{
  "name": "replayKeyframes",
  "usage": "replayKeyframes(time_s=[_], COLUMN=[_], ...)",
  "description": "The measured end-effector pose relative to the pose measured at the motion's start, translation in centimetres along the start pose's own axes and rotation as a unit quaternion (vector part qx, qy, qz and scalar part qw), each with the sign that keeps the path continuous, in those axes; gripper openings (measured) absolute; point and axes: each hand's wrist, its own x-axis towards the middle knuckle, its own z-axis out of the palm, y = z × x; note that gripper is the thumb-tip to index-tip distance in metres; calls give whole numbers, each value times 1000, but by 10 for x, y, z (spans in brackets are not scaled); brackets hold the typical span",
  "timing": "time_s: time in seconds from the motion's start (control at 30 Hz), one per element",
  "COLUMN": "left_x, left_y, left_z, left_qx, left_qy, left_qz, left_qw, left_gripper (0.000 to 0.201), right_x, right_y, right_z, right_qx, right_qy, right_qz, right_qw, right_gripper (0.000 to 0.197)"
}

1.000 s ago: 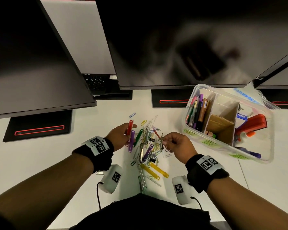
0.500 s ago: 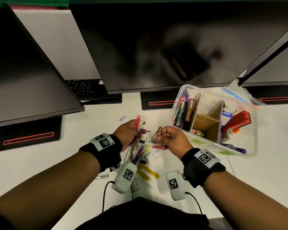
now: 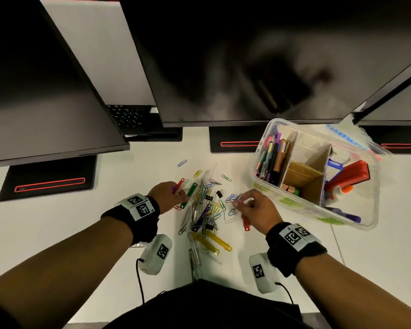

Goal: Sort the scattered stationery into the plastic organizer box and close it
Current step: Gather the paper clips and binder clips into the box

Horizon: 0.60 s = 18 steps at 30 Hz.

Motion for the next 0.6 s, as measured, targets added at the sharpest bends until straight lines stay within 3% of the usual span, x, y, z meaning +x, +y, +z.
replayKeyframes(time_s=[0.1,0.2,0.33,0.5,0.6], left_x=[-1,-4,-10,-1,1], left_y=[0,4,7,5,8], left_z=[5,14,31,39,38], left_qx=[74,124,158,171,183], left_qy=[-3,-20,-27,-37,-34], left_qz=[-2,6,25,17,18], left_qw=[997,992,987,984,982], left_gripper=[34,30,45,28,33], right_x=[5,4,-1,-1,2], right_y=[3,10,18,22,24], right_z=[1,-1,-6,-9,-5], right_qx=[-131,-181,-149,-110,-109], right_qy=[27,15,36,67,66], right_qz=[18,42,40,46,72], right_qw=[991,982,987,991,989], right_gripper=[24,22,13,17,19])
